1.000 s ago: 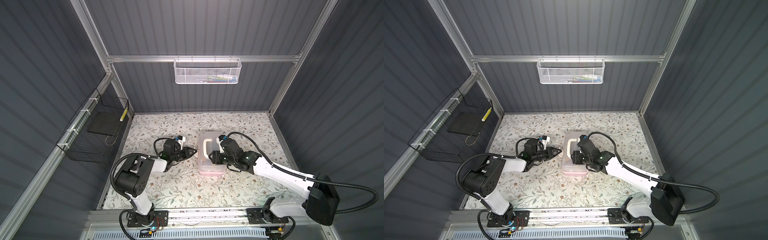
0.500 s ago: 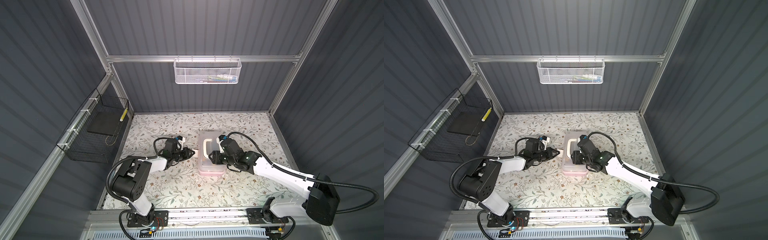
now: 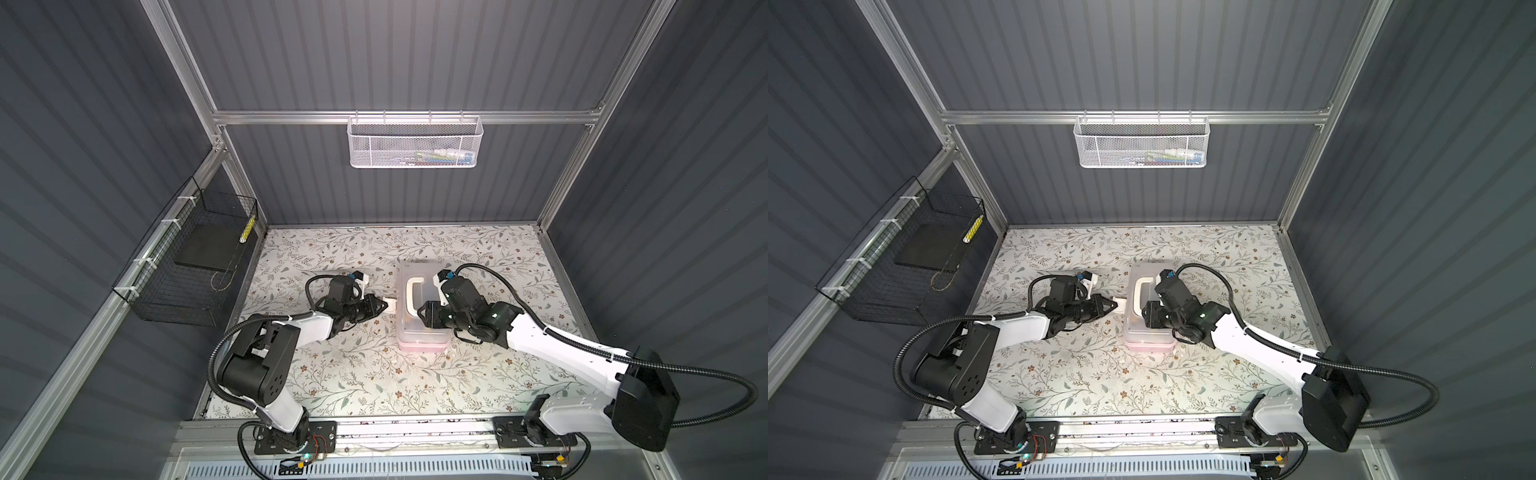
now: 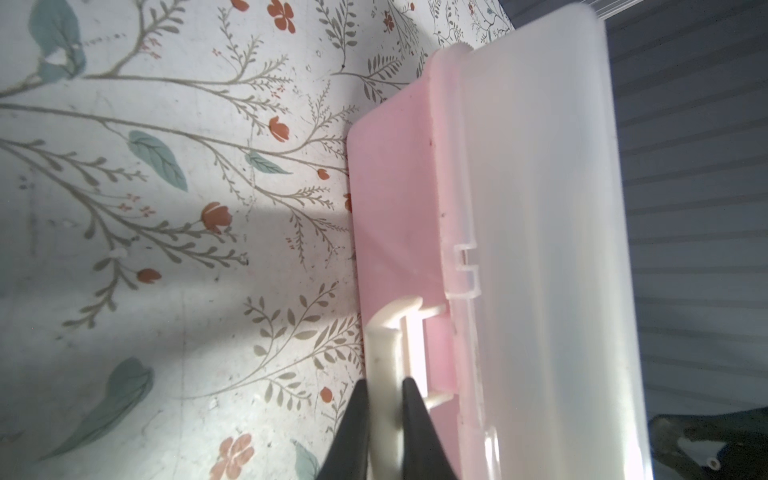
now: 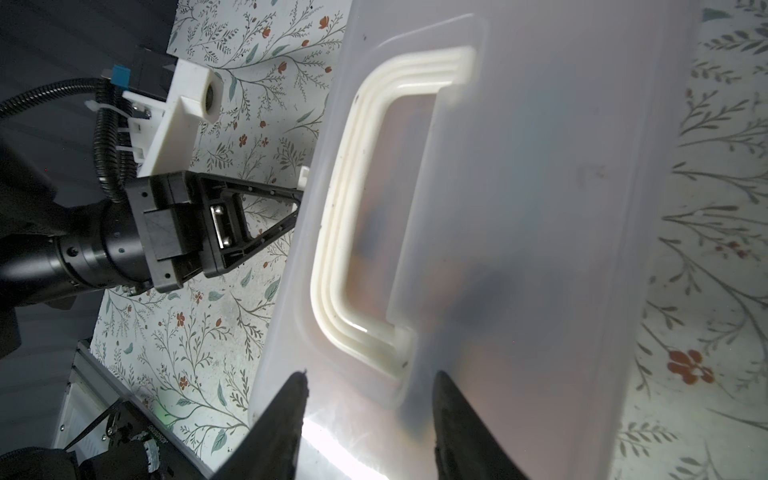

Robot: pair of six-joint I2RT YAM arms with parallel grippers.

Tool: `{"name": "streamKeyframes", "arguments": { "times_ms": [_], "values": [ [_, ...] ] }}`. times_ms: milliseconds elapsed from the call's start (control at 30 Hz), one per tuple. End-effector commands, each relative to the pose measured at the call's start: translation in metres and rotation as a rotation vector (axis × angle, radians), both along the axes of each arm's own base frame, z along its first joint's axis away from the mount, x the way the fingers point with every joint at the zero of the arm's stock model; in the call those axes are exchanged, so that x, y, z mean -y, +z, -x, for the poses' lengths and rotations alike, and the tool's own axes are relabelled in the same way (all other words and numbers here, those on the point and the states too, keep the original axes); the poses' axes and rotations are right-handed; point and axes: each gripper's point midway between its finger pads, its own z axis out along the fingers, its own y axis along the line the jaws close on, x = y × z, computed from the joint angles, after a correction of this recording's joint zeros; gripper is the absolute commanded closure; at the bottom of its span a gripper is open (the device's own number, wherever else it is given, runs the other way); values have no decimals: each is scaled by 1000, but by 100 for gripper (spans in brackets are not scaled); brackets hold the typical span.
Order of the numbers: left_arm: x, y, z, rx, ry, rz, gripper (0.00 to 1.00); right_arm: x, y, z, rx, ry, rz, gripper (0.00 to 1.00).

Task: Pack the tool kit
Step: 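Press the white latch closed with the left gripper while the right holds the lid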

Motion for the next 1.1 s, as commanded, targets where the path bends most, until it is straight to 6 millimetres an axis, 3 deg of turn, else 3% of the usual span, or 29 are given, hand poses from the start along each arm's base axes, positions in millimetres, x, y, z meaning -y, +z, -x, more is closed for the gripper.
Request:
{"name": "streamKeyframes", "arguments": {
  "times_ms": [0, 267, 433, 567, 1067],
  "values": [
    [14, 44, -6, 96, -50, 72, 85, 14, -26, 9, -68, -13, 78, 49],
    [15, 60, -4, 114, -61, 91, 83, 13, -26, 8, -66, -12, 70, 49],
    [19, 63, -1, 113, -70, 103, 68, 14, -27, 8, -66, -11, 74, 49],
    [22, 66, 1, 121, -78, 112, 64, 14, -26, 8, -65, -11, 72, 49],
    [29, 52, 7, 101, -99, 100, 72, 15, -28, 8, -68, -13, 81, 49]
  ]
}}
